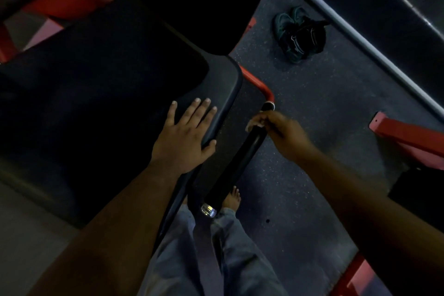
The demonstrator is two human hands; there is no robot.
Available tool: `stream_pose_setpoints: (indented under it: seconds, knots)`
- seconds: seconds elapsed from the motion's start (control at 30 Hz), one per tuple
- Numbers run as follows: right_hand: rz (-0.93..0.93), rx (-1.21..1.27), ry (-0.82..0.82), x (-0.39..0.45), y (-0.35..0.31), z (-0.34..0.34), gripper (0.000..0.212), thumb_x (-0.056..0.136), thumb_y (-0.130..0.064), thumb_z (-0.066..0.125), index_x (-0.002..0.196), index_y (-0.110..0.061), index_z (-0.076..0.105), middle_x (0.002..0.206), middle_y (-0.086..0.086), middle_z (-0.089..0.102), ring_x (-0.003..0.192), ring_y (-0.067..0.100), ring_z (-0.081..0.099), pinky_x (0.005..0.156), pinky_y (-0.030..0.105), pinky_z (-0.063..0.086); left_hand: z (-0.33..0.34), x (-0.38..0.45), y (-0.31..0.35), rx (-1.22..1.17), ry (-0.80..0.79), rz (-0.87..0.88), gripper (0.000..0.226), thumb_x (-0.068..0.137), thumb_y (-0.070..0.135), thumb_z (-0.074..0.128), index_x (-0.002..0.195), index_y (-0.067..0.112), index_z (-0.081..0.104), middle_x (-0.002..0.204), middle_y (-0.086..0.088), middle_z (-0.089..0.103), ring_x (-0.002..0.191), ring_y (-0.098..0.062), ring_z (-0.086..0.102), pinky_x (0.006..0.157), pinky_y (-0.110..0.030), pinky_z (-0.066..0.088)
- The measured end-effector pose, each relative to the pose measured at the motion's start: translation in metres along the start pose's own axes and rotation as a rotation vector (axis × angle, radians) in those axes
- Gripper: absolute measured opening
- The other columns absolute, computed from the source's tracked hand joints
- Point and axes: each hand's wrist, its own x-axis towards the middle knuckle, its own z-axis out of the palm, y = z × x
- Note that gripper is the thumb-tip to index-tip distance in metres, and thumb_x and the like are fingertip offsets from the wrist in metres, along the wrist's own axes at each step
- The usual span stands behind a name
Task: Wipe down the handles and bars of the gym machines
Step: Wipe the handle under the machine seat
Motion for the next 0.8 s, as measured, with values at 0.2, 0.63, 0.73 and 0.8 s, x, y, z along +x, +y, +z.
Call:
stream_pose_setpoints:
  seconds: [0.2, 0.63, 0.73, 0.8]
  knots:
    - [-0.124, -0.448, 0.091, 0.044, 0.055, -0.01, 0.041, 0.092, 0.003, 0.06, 0.123, -0.022, 0.071, 0.137, 0.006, 0.063, 0.136, 0.03, 0.05, 0.11, 0.053, 0.045, 0.0, 0.002, 0.0, -0.002, 0.003, -0.006, 0.083, 0.099, 0.063, 0.032, 0.166, 0.022, 0.006, 0.173, -0.002, 0.0, 0.16, -0.018, -0.001, 0.124, -0.062, 0.006]
    - [-0.076, -0.096, 0.233, -0.02, 0.008, 0.03, 0.048, 0.097, 0.005, 0.053, 0.134, -0.024, 0.063, 0.145, -0.009, 0.055, 0.142, 0.01, 0.045, 0.117, 0.027, 0.035, 0.0, 0.001, -0.002, 0.006, 0.004, -0.004, 0.083, 0.098, 0.063, 0.032, 0.166, 0.022, 0.007, 0.173, -0.002, 0.001, 0.16, -0.018, 0.001, 0.124, -0.062, 0.007]
    - [0.114, 0.101, 0.393, -0.012, 0.004, 0.039, 0.04, 0.1, 0.001, 0.051, 0.132, -0.018, 0.066, 0.134, -0.009, 0.064, 0.128, 0.011, 0.059, 0.109, 0.018, 0.04, -0.001, 0.001, -0.002, 0.008, -0.002, -0.001, 0.083, 0.098, 0.063, 0.031, 0.166, 0.022, 0.006, 0.173, -0.002, 0.002, 0.16, -0.019, 0.001, 0.123, -0.062, 0.008]
    - [0.369, 0.196, 0.46, 0.012, 0.009, 0.036, 0.044, 0.1, 0.002, 0.046, 0.132, -0.02, 0.067, 0.122, -0.005, 0.069, 0.109, 0.013, 0.066, 0.1, 0.024, 0.049, -0.001, 0.001, -0.001, 0.018, -0.006, -0.001, 0.084, 0.098, 0.063, 0.03, 0.166, 0.022, 0.005, 0.173, -0.002, 0.001, 0.16, -0.019, 0.0, 0.123, -0.063, 0.008]
